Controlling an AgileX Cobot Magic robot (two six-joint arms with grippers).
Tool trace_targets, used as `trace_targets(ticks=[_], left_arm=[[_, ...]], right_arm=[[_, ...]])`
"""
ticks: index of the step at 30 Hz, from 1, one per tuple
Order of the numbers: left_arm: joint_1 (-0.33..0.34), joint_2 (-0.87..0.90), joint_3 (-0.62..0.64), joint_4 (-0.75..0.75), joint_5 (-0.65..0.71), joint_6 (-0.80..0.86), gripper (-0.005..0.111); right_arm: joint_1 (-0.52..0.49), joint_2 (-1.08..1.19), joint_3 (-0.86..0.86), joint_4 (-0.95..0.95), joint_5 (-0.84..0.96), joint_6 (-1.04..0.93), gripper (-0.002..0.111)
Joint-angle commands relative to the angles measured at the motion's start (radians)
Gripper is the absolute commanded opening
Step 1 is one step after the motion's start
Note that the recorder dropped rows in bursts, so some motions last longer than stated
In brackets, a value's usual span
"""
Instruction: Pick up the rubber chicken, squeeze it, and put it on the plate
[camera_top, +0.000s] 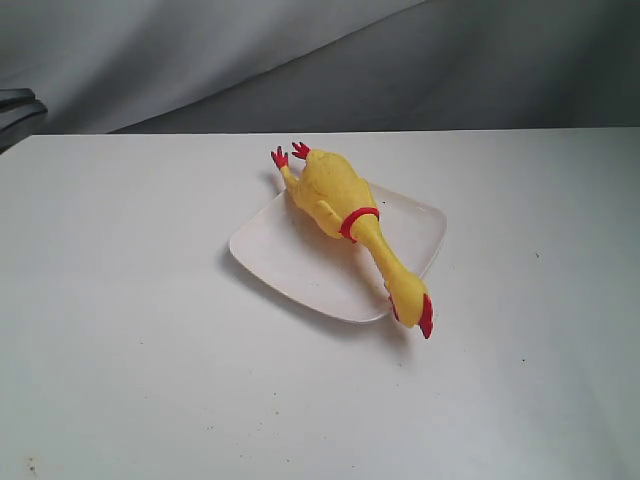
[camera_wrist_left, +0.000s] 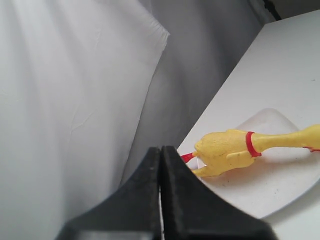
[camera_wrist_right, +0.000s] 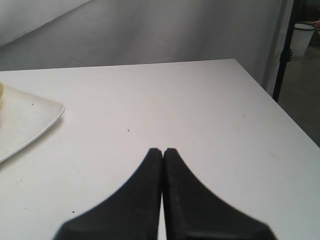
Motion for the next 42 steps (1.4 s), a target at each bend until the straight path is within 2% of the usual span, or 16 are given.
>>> trace_targets(ticks=[1, 4, 5, 6, 7, 8, 9, 17, 20, 23, 28, 32, 36, 39, 42], left_arm=[[0.121, -0.072, -0.004, -0.005, -0.094, -0.004, 0.000], [0.278, -0.147, -0.004, -0.005, -0.174, -0.004, 0.000], [0.376, -0.193, -0.004, -0.005, -0.188, -0.004, 0.000], [0.427, -0.219, -0.004, -0.005, -0.188, -0.004, 0.000], [0.515, -0.266, -0.004, -0.005, -0.188, -0.004, 0.000], [0.559, -0.292, -0.004, -0.005, -0.181, -0.004, 0.000], [0.637, -0.339, -0.004, -0.005, -0.174, -0.004, 0.000], [0.972, -0.608, -0.004, -0.005, -0.175, -0.004, 0.000], [1.073, -0.662, -0.004, 0.011, -0.175, -0.004, 0.000], [1.118, -0.687, -0.004, 0.018, -0.182, -0.006, 0.000], [1.158, -0.712, -0.004, -0.114, -0.285, -0.112, 0.000], [1.186, -0.712, 0.010, -0.272, -0.474, -0.166, 0.000], [1.216, -0.712, 0.078, -0.440, -0.720, -0.173, 0.000], [1.222, -0.712, 0.153, -0.483, -0.878, -0.232, 0.000], [1.222, -0.712, 0.240, -0.483, -0.958, -0.340, 0.000]], right_arm=[[-0.008, -0.004, 0.004, -0.013, 0.000, -0.002, 0.000], [-0.008, -0.004, 0.004, -0.013, 0.000, -0.002, 0.000], [-0.008, -0.004, 0.004, -0.013, 0.000, -0.002, 0.000], [-0.008, -0.004, 0.004, -0.013, 0.000, -0.002, 0.000], [-0.008, -0.004, 0.004, -0.013, 0.000, -0.002, 0.000], [-0.008, -0.004, 0.004, -0.013, 0.000, -0.002, 0.000], [-0.008, -0.004, 0.004, -0.013, 0.000, -0.002, 0.000], [-0.008, -0.004, 0.004, -0.013, 0.000, -0.004, 0.000], [-0.008, -0.004, 0.004, -0.013, 0.000, -0.004, 0.000], [-0.008, -0.004, 0.004, -0.013, 0.000, -0.004, 0.000], [-0.008, -0.004, 0.004, -0.006, 0.000, 0.001, 0.000], [-0.008, -0.004, 0.004, -0.006, 0.000, 0.001, 0.000], [-0.008, -0.004, 0.004, -0.006, 0.000, 0.001, 0.000], [-0.008, -0.004, 0.004, -0.006, 0.000, 0.001, 0.000], [-0.008, -0.004, 0.004, -0.006, 0.000, 0.001, 0.000]])
